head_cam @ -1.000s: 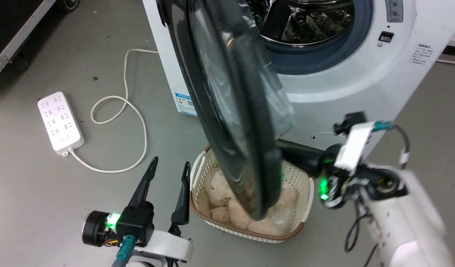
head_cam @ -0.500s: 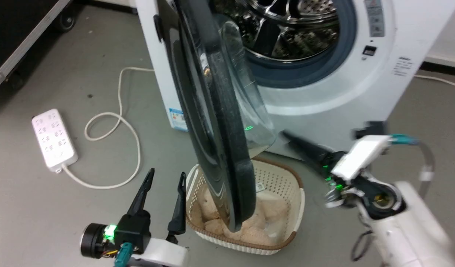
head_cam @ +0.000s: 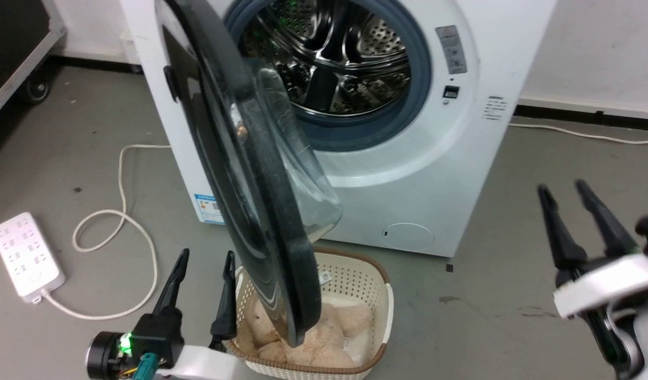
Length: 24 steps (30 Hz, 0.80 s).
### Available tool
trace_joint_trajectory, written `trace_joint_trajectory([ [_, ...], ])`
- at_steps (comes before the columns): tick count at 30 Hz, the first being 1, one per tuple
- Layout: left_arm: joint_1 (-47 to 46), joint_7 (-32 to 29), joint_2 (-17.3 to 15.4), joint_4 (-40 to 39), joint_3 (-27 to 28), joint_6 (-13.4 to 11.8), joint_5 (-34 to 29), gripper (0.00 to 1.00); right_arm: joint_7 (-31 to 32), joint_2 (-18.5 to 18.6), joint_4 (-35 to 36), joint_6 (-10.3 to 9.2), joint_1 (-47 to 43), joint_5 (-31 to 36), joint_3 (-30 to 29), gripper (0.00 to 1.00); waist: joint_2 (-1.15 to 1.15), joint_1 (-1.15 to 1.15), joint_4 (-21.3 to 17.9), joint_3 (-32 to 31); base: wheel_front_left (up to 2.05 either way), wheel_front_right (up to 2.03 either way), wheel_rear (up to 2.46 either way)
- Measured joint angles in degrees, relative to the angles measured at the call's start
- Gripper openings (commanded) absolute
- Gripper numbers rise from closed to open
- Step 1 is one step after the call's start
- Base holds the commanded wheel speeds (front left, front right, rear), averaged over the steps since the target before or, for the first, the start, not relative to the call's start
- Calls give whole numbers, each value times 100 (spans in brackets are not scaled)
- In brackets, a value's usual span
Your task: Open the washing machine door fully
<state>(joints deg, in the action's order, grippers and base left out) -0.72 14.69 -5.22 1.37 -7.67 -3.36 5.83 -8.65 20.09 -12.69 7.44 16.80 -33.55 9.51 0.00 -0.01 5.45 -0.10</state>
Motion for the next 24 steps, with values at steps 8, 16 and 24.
trace_joint_trajectory([
  [8, 210, 0, -130, 44, 33, -1, 23, 100, -366, -1106, 1131, 1, -1207, 2420, -931, 100, 0, 0, -250, -41, 0, 0, 0],
  [16, 286, 0, -142, 70, 18, -24, 34, 100, -460, -1663, 1711, 10, -2058, 3163, -1246, 100, 0, 0, -275, -52, 0, 0, 0],
  [24, 287, 0, -181, 138, 2, -20, 67, 0, -457, -1685, 1728, 10, -2240, 3073, -1181, 100, 0, 1, -309, -37, 0, 0, 0],
])
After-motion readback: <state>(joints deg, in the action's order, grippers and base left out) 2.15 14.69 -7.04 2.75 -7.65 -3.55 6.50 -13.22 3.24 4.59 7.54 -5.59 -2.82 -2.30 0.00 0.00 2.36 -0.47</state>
